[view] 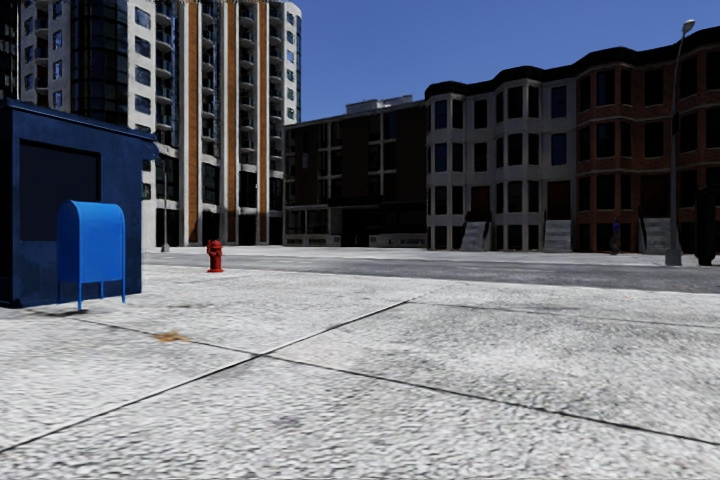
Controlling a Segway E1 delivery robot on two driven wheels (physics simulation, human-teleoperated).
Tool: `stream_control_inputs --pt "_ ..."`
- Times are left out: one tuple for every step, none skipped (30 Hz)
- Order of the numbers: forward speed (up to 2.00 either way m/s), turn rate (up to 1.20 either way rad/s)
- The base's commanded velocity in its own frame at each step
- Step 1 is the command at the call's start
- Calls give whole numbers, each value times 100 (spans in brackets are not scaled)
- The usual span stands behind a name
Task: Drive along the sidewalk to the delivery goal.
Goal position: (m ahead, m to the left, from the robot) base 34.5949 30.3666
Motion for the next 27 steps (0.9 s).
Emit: stream_control_inputs --pt "200 33" --pt "200 33" --pt "200 33" --pt "200 33" --pt "200 33" --pt "200 33" --pt "200 33" --pt "200 33" --pt "200 33" --pt "200 33" --pt "200 33" --pt "200 33" --pt "200 33" --pt "200 33" --pt "200 33" --pt "200 33" --pt "200 33" --pt "200 33" --pt "200 33" --pt "200 33" --pt "200 33" --pt "200 33" --pt "200 33" --pt "200 33" --pt "200 33" --pt "200 33" --pt "200 33"
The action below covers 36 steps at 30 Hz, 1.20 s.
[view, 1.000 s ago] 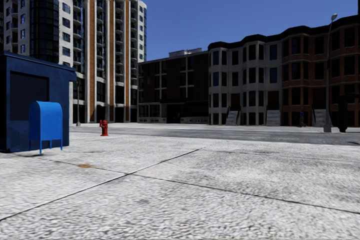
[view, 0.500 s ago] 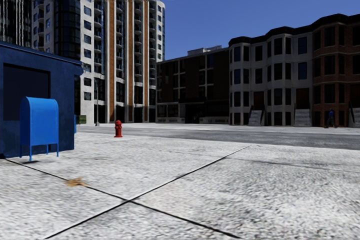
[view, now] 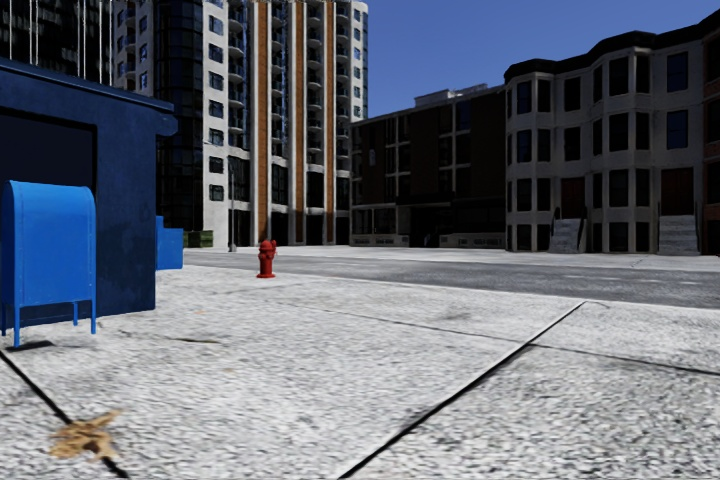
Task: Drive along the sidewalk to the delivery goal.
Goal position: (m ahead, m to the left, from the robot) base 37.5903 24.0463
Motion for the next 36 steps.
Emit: stream_control_inputs --pt "200 33" --pt "200 33" --pt "200 33" --pt "200 33" --pt "200 33" --pt "200 34" --pt "200 34" --pt "200 34" --pt "200 34" --pt "200 34" --pt "200 34" --pt "200 34" --pt "200 36" --pt "200 36" --pt "200 39" --pt "200 43" --pt "200 44" --pt "200 45" --pt "200 45" --pt "200 45" --pt "200 45" --pt "200 45" --pt "200 45" --pt "200 45" --pt "200 45" --pt "200 45" --pt "200 45" --pt "200 45" --pt "200 45" --pt "200 45" --pt "200 45" --pt "200 45" --pt "200 45" --pt "200 45" --pt "200 45" --pt "200 45"
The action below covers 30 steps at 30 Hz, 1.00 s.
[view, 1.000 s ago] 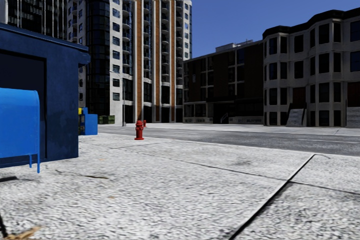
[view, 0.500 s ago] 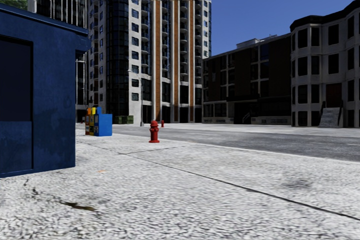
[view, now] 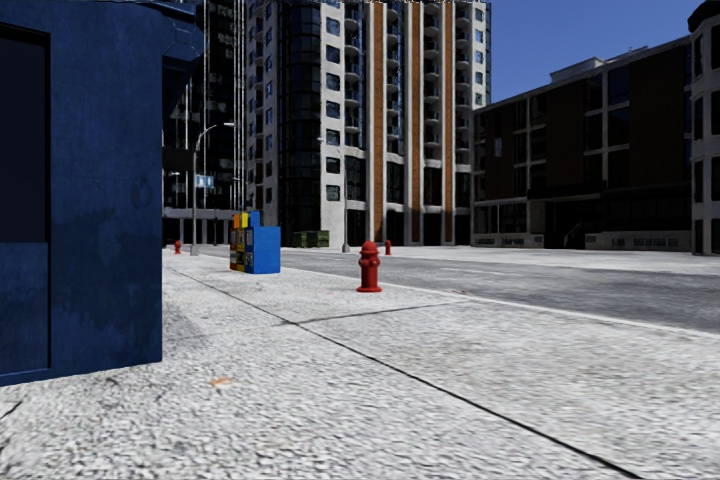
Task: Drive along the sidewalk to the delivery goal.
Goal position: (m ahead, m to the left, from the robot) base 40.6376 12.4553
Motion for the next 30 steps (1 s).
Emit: stream_control_inputs --pt "200 45" --pt "200 45" --pt "200 45" --pt "200 45" --pt "200 45" --pt "200 45" --pt "200 45" --pt "200 45" --pt "200 45" --pt "200 45" --pt "200 45" --pt "200 45" --pt "200 45" --pt "200 45" --pt "200 45" --pt "200 45" --pt "200 45" --pt "200 45" --pt "200 45" --pt "200 45" --pt "200 45" --pt "200 45" --pt "200 45" --pt "200 45" --pt "200 45" --pt "200 45" --pt "200 45" --pt "200 45" --pt "200 45" --pt "200 45"
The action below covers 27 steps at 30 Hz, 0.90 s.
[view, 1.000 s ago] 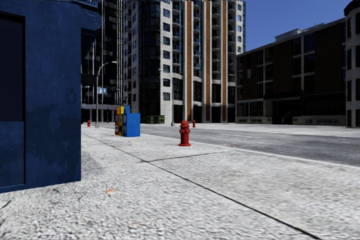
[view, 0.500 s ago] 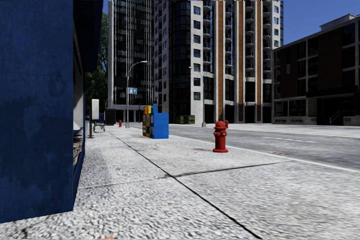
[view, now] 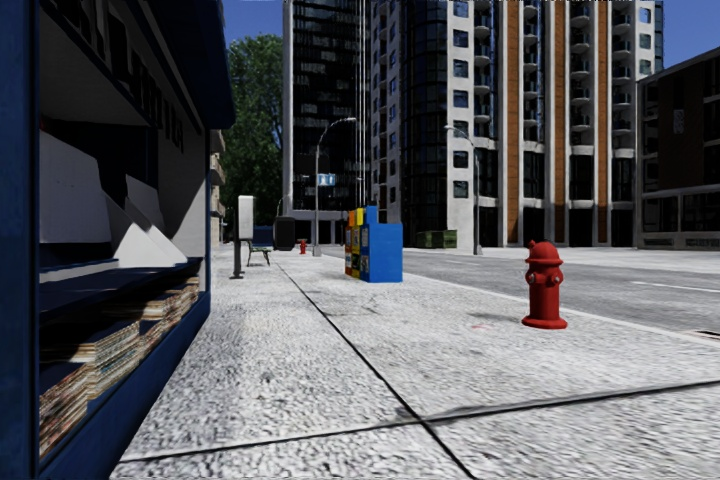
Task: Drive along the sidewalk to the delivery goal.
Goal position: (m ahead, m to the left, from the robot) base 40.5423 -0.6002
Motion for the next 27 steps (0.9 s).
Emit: stream_control_inputs --pt "200 45" --pt "200 45" --pt "200 45" --pt "200 45" --pt "200 45" --pt "200 45" --pt "200 45" --pt "200 45" --pt "200 44" --pt "200 44" --pt "200 40" --pt "200 26" --pt "200 2" --pt "200 0" --pt "200 0" --pt "200 0" --pt "200 0" --pt "200 0" --pt "200 0" --pt "200 0" --pt "200 0" --pt "200 0" --pt "200 0" --pt "200 0" --pt "200 0" --pt "200 0" --pt "200 0"
